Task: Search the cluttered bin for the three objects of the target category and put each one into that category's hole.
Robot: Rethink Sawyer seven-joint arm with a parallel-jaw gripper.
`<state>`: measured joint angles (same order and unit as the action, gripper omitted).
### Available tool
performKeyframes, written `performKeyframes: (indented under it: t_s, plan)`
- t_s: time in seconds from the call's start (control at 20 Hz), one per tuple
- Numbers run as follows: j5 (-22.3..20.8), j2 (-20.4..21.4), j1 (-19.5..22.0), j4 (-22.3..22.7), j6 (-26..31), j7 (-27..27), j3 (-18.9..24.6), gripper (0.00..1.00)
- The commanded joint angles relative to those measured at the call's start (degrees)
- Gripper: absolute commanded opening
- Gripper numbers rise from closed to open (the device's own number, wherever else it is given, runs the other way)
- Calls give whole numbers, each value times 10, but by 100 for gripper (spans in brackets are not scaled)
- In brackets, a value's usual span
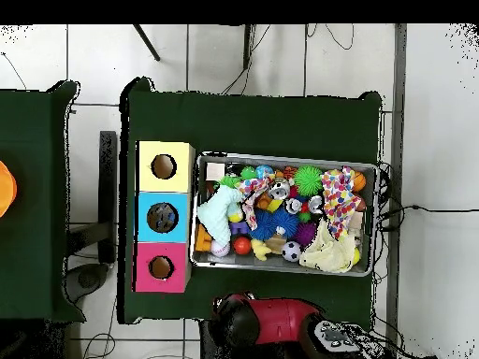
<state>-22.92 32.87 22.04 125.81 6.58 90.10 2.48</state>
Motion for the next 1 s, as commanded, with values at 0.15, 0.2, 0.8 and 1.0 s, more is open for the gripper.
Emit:
performKeyframes:
  t_s: [0.15,0.2,0.8,1.0]
  plan:
    - [-12,-31,7,-109,-13,39,48,100]
    - [-11,-34,7,-115,-6,36,49,100]
    - [-1,-33,2,-158,51,15,59,100]
    - [-1,-36,13,-172,74,1,71,100]
